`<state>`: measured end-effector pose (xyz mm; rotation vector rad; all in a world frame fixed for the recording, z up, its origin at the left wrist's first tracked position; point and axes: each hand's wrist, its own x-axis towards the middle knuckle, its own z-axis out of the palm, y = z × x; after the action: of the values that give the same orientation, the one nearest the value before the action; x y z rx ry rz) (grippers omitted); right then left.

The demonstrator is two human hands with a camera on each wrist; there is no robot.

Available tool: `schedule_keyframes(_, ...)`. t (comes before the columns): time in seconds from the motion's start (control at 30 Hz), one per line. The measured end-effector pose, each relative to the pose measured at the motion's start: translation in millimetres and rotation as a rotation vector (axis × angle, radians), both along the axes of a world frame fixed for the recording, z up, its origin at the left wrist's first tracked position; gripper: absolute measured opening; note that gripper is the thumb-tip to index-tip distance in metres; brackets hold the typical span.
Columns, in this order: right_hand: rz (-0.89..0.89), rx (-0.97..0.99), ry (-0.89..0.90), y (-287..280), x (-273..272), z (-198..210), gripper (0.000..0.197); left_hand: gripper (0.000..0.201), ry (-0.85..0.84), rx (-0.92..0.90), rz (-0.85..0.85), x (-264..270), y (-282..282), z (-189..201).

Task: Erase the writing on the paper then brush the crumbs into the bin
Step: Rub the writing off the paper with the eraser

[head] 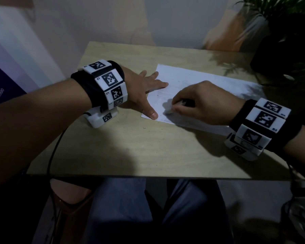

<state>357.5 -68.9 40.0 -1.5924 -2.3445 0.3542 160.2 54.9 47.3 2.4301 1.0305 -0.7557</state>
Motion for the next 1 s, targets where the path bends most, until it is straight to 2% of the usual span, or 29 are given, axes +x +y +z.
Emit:
schedule_keyframes(0.13,0.027,-0.123,0.08,-3,-2,2,0.044,0.136,0.0,-0.003,0.005,0,0,-1)
schedule_keyframes(0.33,-0.039,0.047,-0.038,4,2,-2,0.048,0.134,-0.01,-0.003,0.005,-1,-1,0)
schedule_keyframes(0.5,0.02,-0.107,0.061,-2,-1,2,0.038,0.136,-0.018,0.009,0.013,-2,-3,-1)
schedule_keyframes(0.6,-0.047,-0.013,0.014,5,3,-1,0.037,0.137,-0.018,0.002,0.009,-2,-1,-1)
schedule_keyframes(0.7,-0.058,0.047,-0.037,5,4,-1,0.045,0.137,-0.014,-0.002,0.003,-1,-1,-1)
schedule_keyframes(0.83,0.035,-0.117,0.068,-3,-1,4,0.042,0.138,-0.005,-0.009,0.004,-1,-2,1)
schedule_keyframes(1.0,-0.07,0.057,-0.038,7,5,-2,0.05,0.14,0.004,-0.013,-0.005,0,0,2)
